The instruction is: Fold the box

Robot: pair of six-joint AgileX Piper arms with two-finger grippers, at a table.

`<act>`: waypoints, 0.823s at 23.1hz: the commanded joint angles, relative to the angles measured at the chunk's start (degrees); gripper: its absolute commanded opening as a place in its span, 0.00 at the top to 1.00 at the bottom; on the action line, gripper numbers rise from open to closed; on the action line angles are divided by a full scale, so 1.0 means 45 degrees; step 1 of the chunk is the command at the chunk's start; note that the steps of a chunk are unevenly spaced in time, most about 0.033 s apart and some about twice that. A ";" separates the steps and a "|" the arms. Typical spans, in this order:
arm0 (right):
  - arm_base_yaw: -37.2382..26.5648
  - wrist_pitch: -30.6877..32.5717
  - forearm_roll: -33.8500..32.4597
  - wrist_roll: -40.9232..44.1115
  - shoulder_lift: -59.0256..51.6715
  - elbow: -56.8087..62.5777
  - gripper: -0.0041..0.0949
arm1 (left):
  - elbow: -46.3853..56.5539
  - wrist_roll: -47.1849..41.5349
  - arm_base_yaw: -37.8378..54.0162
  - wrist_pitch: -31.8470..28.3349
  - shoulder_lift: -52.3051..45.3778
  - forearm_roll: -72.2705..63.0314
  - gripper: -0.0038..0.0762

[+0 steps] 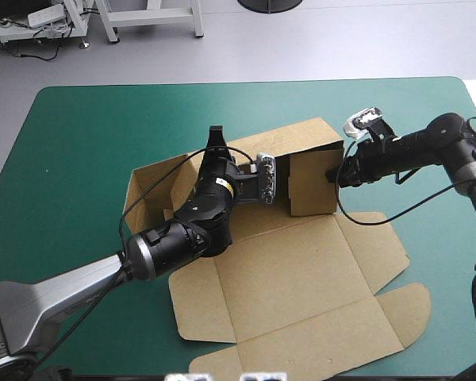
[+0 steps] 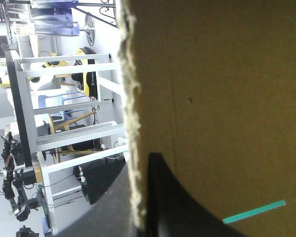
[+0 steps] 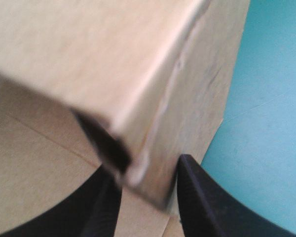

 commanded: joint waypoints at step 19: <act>0.0034 -0.1346 0.3638 -0.1702 0.0607 -0.0332 0.97 | -0.0318 -0.0006 -0.0083 -0.0981 -0.0460 0.0712 0.96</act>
